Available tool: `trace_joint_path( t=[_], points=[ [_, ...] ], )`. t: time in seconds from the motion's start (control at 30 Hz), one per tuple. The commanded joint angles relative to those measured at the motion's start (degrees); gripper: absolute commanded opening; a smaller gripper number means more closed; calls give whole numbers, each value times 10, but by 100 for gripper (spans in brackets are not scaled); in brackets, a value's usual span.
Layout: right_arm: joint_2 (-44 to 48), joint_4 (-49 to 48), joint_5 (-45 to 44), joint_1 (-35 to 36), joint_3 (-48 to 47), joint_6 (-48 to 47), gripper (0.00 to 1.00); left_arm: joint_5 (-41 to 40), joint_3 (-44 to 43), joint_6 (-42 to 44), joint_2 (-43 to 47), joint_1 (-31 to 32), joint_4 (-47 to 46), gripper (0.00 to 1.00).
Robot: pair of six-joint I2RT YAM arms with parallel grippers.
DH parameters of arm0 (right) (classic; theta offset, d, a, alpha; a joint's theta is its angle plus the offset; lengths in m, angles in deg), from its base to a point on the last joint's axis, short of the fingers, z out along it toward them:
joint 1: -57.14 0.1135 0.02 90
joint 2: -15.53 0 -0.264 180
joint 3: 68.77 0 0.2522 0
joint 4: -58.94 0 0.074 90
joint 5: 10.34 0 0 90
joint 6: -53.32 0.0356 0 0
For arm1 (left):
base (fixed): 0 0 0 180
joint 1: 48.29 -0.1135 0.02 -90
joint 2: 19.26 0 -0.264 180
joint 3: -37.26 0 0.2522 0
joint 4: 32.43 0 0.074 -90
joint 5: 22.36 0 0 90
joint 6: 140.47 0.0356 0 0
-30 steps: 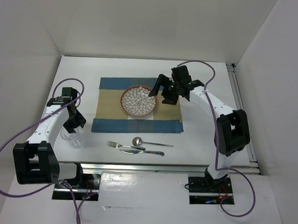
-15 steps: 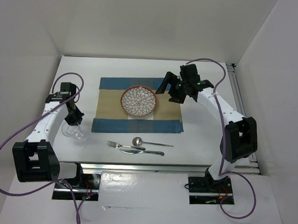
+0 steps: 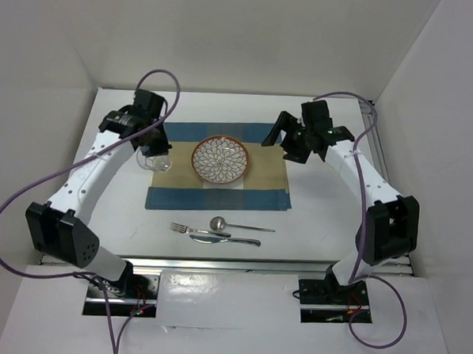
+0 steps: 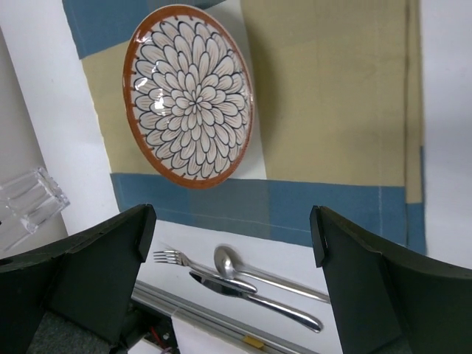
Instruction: Set the dinner table for one person
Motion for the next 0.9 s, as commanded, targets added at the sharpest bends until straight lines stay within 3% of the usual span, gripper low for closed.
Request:
trace_joint_path(
  t=[0.0,0.1,0.27,0.4,0.43,0.63,0.87],
  points=[
    [60,27,-29,-20,10,-9,99,2,-61,22,-49,44,15,0],
    [96,33,-51,-43,41,-9,99,2,-132,27,-99,98,15,0],
    [149,46,-73,-78,83,-9,99,-4,-320,49,-272,175,57,0],
    [197,65,-86,-97,112,-9,99,2,-577,78,-425,214,97,0],
    [205,71,-86,-97,117,-3,99,13,-599,78,-446,214,97,0],
    [270,71,-92,-102,169,18,99,49,-534,64,-458,214,-83,0],
    [279,97,-97,-102,201,26,99,50,-580,59,-525,214,-180,0]
  ],
)
